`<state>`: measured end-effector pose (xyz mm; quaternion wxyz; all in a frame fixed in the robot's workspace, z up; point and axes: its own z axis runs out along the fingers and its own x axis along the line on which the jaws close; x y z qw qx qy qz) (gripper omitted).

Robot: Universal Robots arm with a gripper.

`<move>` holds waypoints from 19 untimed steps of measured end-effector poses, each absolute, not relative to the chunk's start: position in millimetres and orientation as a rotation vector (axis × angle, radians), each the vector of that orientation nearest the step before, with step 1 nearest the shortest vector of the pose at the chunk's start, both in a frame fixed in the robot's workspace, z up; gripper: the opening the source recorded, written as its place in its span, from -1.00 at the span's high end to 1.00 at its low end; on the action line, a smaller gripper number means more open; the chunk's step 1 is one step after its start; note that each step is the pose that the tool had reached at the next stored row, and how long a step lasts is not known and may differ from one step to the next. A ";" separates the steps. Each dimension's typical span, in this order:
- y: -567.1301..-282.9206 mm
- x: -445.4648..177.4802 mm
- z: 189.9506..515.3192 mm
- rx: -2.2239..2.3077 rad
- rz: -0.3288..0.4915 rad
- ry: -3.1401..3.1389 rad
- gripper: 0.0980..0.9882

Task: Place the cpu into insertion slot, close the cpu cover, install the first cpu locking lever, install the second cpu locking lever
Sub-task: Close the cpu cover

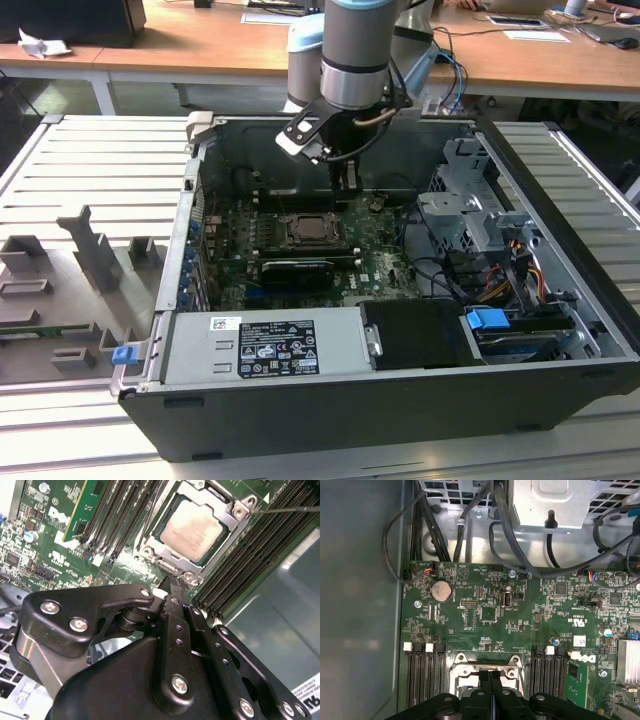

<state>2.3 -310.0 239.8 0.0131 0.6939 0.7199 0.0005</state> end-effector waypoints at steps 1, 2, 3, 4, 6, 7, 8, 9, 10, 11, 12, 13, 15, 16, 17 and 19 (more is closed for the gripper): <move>-310.0 1.4 239.2 2.162 0.002 2.243 0.98; -310.1 -0.5 238.8 2.162 0.001 2.243 0.98; -310.0 -3.6 237.9 2.162 0.002 2.243 0.98; -309.9 -7.2 237.5 2.162 0.001 2.243 0.98; -309.7 -15.7 236.7 2.162 0.001 2.243 0.98; -309.6 -17.9 236.4 2.162 0.002 2.243 0.98; -309.6 -20.2 236.4 2.162 0.002 2.243 0.98; -309.6 -21.4 236.4 2.162 0.002 2.243 0.98; -309.5 -22.3 236.4 2.162 0.002 2.243 0.98; -309.4 -23.4 236.4 2.162 0.002 2.243 0.98; -309.4 -24.7 236.4 2.162 0.002 2.243 0.98; -309.4 -26.5 236.4 2.162 0.002 2.243 0.98; -309.3 -28.3 236.4 2.162 0.002 2.243 0.98; -309.4 -29.5 236.4 2.162 0.002 2.243 0.98; -309.4 -30.5 236.4 2.162 0.002 2.243 0.98; -309.4 -33.2 236.4 2.162 0.002 2.243 0.98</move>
